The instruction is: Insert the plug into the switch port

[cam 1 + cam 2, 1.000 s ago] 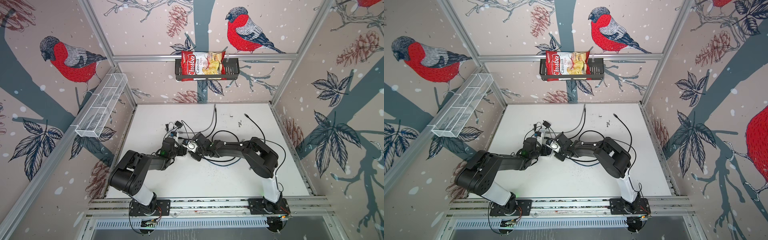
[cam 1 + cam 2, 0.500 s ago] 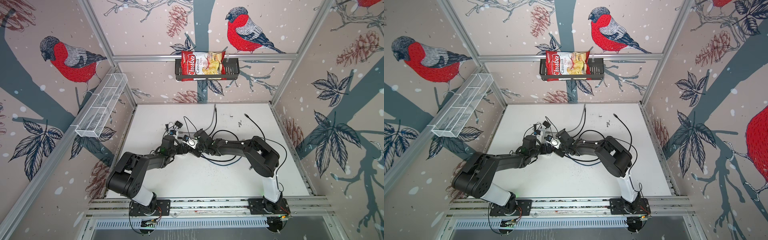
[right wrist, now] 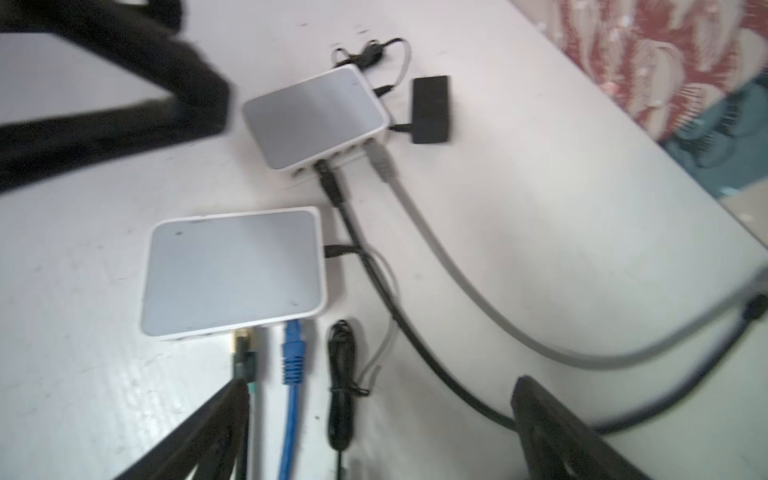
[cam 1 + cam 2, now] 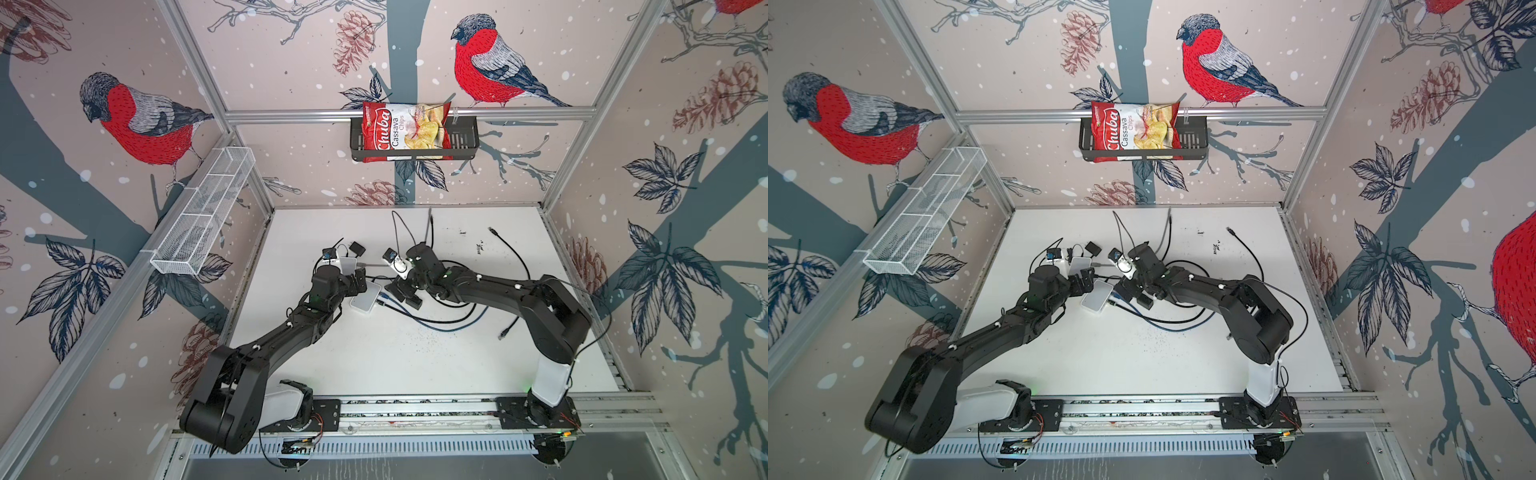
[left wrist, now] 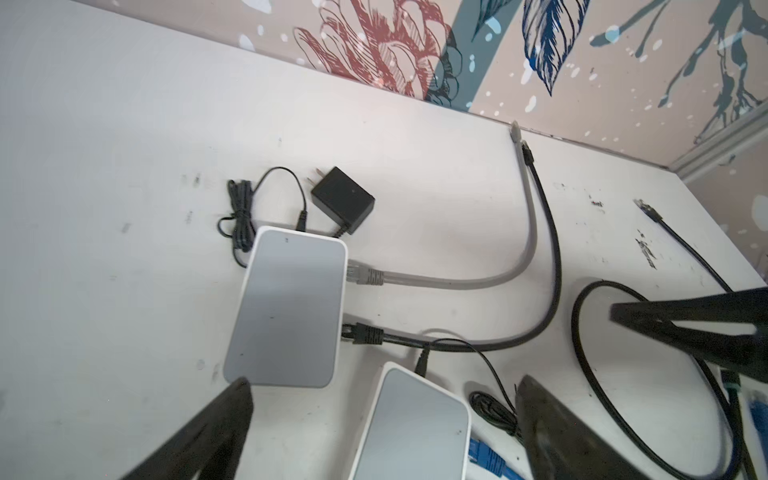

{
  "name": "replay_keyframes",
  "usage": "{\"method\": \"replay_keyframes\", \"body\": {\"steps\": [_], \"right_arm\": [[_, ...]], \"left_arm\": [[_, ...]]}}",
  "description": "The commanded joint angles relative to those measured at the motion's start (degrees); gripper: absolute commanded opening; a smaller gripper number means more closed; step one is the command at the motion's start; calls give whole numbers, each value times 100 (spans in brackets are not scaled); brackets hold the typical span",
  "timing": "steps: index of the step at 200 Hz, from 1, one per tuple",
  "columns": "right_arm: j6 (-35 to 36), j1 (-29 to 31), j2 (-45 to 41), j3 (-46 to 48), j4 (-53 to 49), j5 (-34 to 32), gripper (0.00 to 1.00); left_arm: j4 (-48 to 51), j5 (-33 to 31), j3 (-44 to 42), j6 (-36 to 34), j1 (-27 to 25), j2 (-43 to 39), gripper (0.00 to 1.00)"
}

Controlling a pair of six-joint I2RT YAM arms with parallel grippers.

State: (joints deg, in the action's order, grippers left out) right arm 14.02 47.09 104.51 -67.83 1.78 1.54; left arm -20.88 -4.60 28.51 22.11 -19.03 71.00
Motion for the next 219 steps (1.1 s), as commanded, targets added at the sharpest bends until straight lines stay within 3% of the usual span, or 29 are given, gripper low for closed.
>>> {"method": "replay_keyframes", "body": {"steps": [1, 68, 98, 125, 145, 192, 219], "right_arm": [[-630, -199, -344, 165, -5, -742, 99], [-2889, -1242, -1486, 889, -300, -2207, 99], [-3685, -2124, -1791, 1274, -805, -1609, 99], [-4328, -2765, -2124, 1782, -1244, -2087, 99], [-4547, -3199, -2440, 2212, -1288, -1934, 99], [-4924, -3726, -2813, 2725, -1469, -1524, 100], [-5280, -3828, -2900, 3026, -1465, -1369, 95]], "left_arm": [[252, -314, -88, -239, 4, -212, 97], [-67, 224, -605, -435, -24, -693, 98], [-33, 337, -600, -491, -163, -687, 98], [-9, 210, -545, -551, -390, -643, 97], [-15, 130, -479, -601, -568, -550, 98], [-196, 178, -409, -648, -654, -327, 97], [-245, 149, -404, -731, -672, -291, 97]]}}
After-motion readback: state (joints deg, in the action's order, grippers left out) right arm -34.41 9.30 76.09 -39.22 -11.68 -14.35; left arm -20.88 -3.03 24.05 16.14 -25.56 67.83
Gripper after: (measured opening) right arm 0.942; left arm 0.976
